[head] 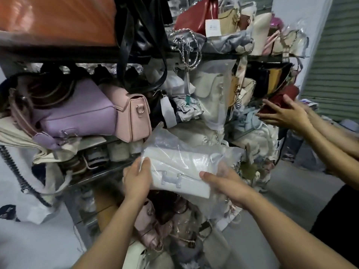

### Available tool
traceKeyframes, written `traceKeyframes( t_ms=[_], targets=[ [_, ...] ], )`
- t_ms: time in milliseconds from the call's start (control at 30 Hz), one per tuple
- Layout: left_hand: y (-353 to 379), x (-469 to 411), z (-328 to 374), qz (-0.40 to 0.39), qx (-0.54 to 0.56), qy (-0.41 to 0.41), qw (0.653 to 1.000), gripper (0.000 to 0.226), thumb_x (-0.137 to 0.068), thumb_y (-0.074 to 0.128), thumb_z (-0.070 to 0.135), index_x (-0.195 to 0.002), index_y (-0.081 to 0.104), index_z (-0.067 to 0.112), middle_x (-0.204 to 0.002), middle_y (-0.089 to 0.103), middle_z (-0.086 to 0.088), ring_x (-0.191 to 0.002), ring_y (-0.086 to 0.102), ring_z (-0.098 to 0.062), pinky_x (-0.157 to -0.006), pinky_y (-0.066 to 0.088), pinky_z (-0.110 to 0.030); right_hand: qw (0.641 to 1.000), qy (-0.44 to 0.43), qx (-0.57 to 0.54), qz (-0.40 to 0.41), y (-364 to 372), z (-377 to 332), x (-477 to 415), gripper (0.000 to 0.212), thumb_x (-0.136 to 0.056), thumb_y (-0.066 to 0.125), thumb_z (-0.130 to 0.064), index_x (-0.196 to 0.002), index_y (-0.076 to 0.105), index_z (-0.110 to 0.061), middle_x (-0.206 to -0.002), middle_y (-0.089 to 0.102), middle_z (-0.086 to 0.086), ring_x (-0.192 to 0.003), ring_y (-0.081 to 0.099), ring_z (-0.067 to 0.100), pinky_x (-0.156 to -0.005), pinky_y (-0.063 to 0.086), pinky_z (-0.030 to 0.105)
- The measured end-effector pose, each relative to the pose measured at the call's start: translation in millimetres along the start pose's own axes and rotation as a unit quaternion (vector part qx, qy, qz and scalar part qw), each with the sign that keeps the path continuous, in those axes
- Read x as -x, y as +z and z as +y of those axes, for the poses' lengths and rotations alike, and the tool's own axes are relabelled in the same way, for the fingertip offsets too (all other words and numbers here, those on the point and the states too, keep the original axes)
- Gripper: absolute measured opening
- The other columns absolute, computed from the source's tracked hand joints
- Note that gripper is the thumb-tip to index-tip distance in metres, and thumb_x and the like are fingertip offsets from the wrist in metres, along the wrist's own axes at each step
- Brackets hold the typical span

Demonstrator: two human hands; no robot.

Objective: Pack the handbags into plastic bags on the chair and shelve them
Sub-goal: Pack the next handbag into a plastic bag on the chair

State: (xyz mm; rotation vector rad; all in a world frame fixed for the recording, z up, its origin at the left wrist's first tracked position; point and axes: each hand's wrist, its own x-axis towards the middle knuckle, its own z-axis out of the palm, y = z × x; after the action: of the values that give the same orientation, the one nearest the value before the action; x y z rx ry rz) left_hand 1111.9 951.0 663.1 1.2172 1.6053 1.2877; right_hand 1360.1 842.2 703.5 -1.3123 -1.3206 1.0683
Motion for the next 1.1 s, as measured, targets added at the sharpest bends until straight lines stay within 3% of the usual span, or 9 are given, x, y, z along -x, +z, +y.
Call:
traceKeyframes(
  t_ms=[133, 300, 400, 500, 633, 767, 900, 1000, 1100],
  targets=[
    [29.4, -45.8, 15.7, -0.013, -0.015, 0.009, 1.000, 0.058, -0.082, 0.043, 0.069, -0.126, 0.063, 0.035, -0.130, 0.064, -0.005, -0.121, 0.057, -0.029, -0.111, 0.040, -0.048, 0.999, 0.017, 0.002, 0.027, -9.8, 3.4, -54.6, 0.043, -0.082, 0.083, -0.018, -0.119, 0.062, -0.019, -0.114, 0.075, 0.002, -0.104, 0.073, 0.021, -0.097, 0.056, 0.045],
    [59.1, -91.4, 36.4, -0.047, -0.029, 0.016, 0.998, 0.046, -0.101, 0.048, 0.042, -0.141, 0.054, 0.019, -0.150, 0.050, -0.008, -0.138, 0.044, -0.025, -0.115, 0.025, -0.030, 0.996, 0.058, 0.045, 0.057, -7.3, 19.2, -117.0, 0.053, -0.073, 0.088, -0.035, -0.115, 0.065, -0.014, -0.105, 0.077, 0.004, -0.093, 0.076, 0.022, -0.089, 0.059, 0.049],
    [78.2, -120.3, 38.9, -0.039, -0.061, 0.008, 0.997, 0.074, -0.087, 0.042, 0.066, -0.131, 0.061, 0.010, -0.143, 0.054, -0.017, -0.133, 0.049, -0.033, -0.114, 0.032, -0.038, 0.990, 0.080, 0.067, 0.090, -0.4, 36.0, -147.3, 0.072, -0.055, 0.089, -0.061, -0.107, 0.069, -0.016, -0.098, 0.078, 0.003, -0.089, 0.076, 0.022, -0.087, 0.060, 0.049],
    [95.0, -140.7, 32.5, -0.040, -0.094, -0.016, 0.995, 0.073, -0.086, 0.036, 0.066, -0.130, 0.062, 0.014, -0.142, 0.055, -0.018, -0.131, 0.050, -0.037, -0.111, 0.035, -0.043, 0.986, 0.095, 0.086, 0.104, 1.8, 51.5, -171.0, 0.086, -0.053, 0.087, -0.070, -0.115, 0.061, -0.015, -0.105, 0.075, 0.003, -0.091, 0.074, 0.020, -0.084, 0.061, 0.044],
    [113.5, -160.6, 25.8, -0.054, -0.068, -0.020, 0.996, 0.080, -0.077, 0.037, 0.072, -0.129, 0.060, 0.016, -0.146, 0.053, -0.010, -0.134, 0.047, -0.032, -0.110, 0.032, -0.039, 0.985, 0.102, 0.080, 0.111, 2.3, 59.1, -192.8, 0.057, -0.075, 0.088, -0.033, -0.114, 0.058, -0.005, -0.098, 0.073, 0.004, -0.076, 0.073, 0.011, -0.061, 0.057, 0.021],
    [127.1, -170.4, 13.9, -0.075, -0.071, -0.027, 0.994, 0.084, -0.076, 0.043, 0.075, -0.123, 0.063, 0.008, -0.136, 0.060, -0.011, -0.126, 0.054, -0.030, -0.104, 0.037, -0.036, 0.972, 0.118, 0.150, 0.137, 2.6, 67.2, -207.1, 0.055, -0.067, 0.091, -0.044, -0.091, 0.055, -0.011, -0.073, 0.058, -0.005, -0.058, 0.054, 0.007, -0.046, 0.040, 0.015],
    [137.6, -176.1, 10.0, -0.030, -0.086, -0.005, 0.996, 0.048, -0.099, 0.057, 0.034, -0.130, 0.058, -0.002, -0.139, 0.056, -0.024, -0.131, 0.050, -0.037, -0.105, 0.036, -0.037, 0.965, 0.116, 0.189, 0.140, 10.7, 69.9, -206.2, 0.051, -0.064, 0.091, -0.047, -0.068, 0.047, -0.020, -0.056, 0.047, -0.006, -0.042, 0.043, 0.001, -0.040, 0.033, 0.015],
    [141.6, -171.4, 12.7, -0.003, -0.108, 0.010, 0.994, 0.058, -0.100, 0.054, 0.036, -0.142, 0.044, -0.003, -0.148, 0.042, -0.027, -0.136, 0.040, -0.039, -0.111, 0.029, -0.040, 0.961, 0.120, 0.218, 0.122, 21.3, 64.3, -206.0, 0.052, -0.066, 0.092, -0.042, -0.064, 0.045, -0.018, -0.059, 0.051, -0.001, -0.047, 0.047, 0.005, -0.045, 0.038, 0.021],
    [147.5, -174.2, 1.3, 0.003, -0.082, 0.031, 0.996, 0.067, -0.089, 0.046, 0.051, -0.130, 0.056, -0.001, -0.137, 0.052, -0.026, -0.131, 0.044, -0.038, -0.104, 0.030, -0.036, 0.952, 0.117, 0.253, 0.124, 27.9, 57.8, -205.8, 0.052, -0.067, 0.089, -0.048, -0.073, 0.048, -0.017, -0.070, 0.057, 0.004, -0.062, 0.055, 0.014, -0.059, 0.050, 0.035]
  ],
)
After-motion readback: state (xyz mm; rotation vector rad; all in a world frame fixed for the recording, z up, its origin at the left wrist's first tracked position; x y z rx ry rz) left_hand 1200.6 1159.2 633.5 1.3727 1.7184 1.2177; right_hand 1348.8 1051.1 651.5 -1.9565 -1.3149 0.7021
